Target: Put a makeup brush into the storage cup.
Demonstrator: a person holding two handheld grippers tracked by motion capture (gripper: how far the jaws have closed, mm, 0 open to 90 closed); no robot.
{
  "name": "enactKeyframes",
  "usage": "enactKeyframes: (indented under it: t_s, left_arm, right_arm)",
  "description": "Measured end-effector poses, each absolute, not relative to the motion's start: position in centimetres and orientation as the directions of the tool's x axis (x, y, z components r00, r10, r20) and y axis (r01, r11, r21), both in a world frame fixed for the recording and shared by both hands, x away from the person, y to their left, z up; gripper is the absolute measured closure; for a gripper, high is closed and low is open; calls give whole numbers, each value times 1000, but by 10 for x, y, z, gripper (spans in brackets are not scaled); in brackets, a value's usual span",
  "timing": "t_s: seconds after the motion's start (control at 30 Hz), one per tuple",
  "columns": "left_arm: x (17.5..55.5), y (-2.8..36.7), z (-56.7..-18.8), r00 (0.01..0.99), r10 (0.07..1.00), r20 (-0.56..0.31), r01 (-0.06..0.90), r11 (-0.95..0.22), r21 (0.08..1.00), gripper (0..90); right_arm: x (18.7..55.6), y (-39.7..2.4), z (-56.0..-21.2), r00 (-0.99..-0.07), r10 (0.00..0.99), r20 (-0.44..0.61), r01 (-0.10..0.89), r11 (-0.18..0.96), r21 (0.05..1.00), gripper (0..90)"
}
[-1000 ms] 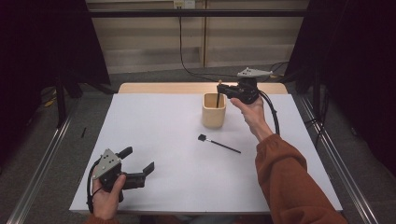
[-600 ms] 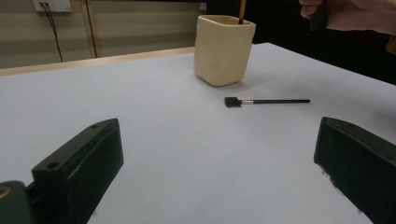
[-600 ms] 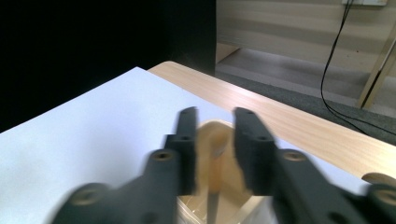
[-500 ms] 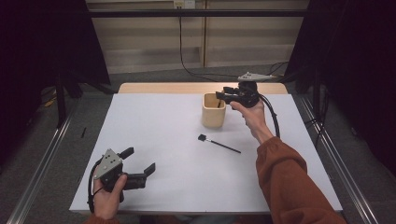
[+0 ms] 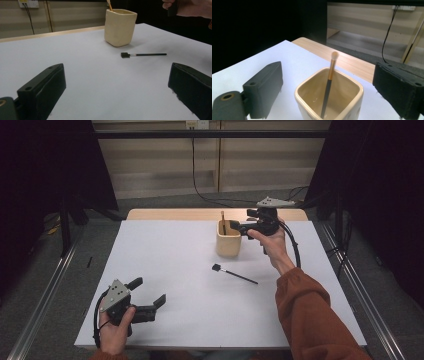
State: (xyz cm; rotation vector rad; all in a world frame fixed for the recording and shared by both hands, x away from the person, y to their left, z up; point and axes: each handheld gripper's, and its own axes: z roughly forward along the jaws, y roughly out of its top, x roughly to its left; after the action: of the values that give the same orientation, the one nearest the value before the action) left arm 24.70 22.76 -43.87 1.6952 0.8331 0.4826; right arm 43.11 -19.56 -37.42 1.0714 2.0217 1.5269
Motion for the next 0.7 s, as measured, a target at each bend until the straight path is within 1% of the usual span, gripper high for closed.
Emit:
enactKeyframes:
  t_s: [0.1,0.17,0.23,0.4,0.5,0.6,0.7]
  left_arm:
    - [247,229,-438,660,744,-102,280,-117,953,14]
    - [247,231,-437,658,747,-95,274,-120,954,14]
    - [247,233,-437,657,749,-85,269,-127,955,14]
    - [248,234,-437,655,747,-112,283,-104,954,14]
    - [249,233,-437,659,743,-115,280,-102,955,15]
    - [249,232,-437,661,742,-109,278,-107,955,14]
    - [249,232,-437,659,743,-117,277,-95,956,14]
  right_arm:
    - [427,-197,-378,-624,765,157,344,89,935,50]
    - [425,-196,-380,-631,760,156,344,94,934,26]
    - [422,-197,-380,-634,759,149,339,98,936,21]
    - [414,-201,-380,-594,789,159,336,64,940,4]
    - [407,-202,-383,-563,817,122,319,78,945,14]
    - [399,-207,-386,-562,821,102,311,96,945,13]
    - [391,-213,-387,-547,831,99,302,86,949,0]
